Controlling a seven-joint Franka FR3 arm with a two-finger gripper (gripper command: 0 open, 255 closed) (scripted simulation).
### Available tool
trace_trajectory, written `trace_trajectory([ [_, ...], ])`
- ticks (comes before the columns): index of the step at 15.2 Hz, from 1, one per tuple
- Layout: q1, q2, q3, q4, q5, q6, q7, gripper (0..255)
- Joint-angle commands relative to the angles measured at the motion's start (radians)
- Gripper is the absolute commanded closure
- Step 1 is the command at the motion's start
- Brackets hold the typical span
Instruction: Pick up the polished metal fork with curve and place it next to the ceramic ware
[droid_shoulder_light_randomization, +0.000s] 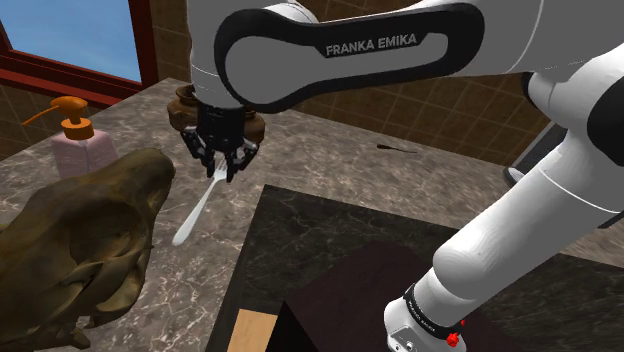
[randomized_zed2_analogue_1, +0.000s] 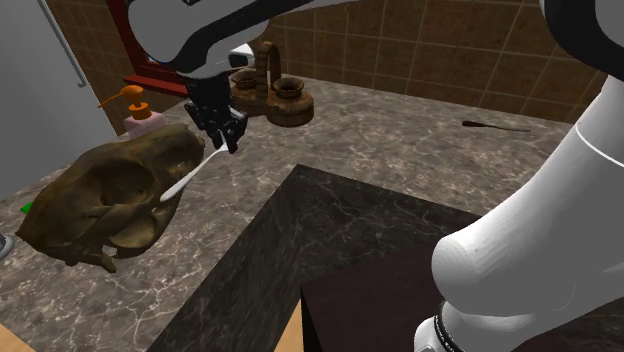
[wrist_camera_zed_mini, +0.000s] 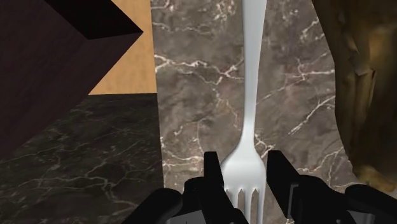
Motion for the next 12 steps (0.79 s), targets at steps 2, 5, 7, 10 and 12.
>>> trace_trajectory([
  [2, -0.002, -0.016, -0.004, 0.032, 0.014, -0.042, -0.013, 255],
  [5, -0.003, -0.024, -0.007, 0.067, 0.021, -0.081, -0.019, 255],
  [7, -0.003, -0.027, -0.008, 0.092, 0.024, -0.108, -0.023, 255],
  [10, -0.004, -0.029, -0.010, 0.130, 0.026, -0.148, -0.026, 255],
  [12, -0.005, -0.029, -0.010, 0.157, 0.025, -0.175, -0.027, 255],
])
